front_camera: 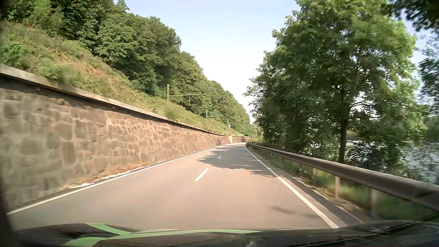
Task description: Follow the waypoints while adhering to traffic rules and regulations
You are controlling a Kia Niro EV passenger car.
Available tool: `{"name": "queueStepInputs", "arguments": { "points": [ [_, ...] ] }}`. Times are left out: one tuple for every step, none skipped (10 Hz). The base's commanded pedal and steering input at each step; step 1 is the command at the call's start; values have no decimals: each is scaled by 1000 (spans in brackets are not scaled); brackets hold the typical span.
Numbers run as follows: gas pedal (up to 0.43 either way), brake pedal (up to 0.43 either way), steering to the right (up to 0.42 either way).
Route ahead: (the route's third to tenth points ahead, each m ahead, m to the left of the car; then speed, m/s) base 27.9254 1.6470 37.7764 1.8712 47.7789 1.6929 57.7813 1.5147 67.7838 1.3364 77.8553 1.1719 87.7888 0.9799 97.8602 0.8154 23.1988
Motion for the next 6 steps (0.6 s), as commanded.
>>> {"name": "queueStepInputs", "arguments": {
  "points": [
    [87, 0, -1],
    [118, 0, -1],
    [118, 0, -1],
    [118, 0, -1],
    [130, 0, -1],
    [130, 0, 0]
  ]
}}
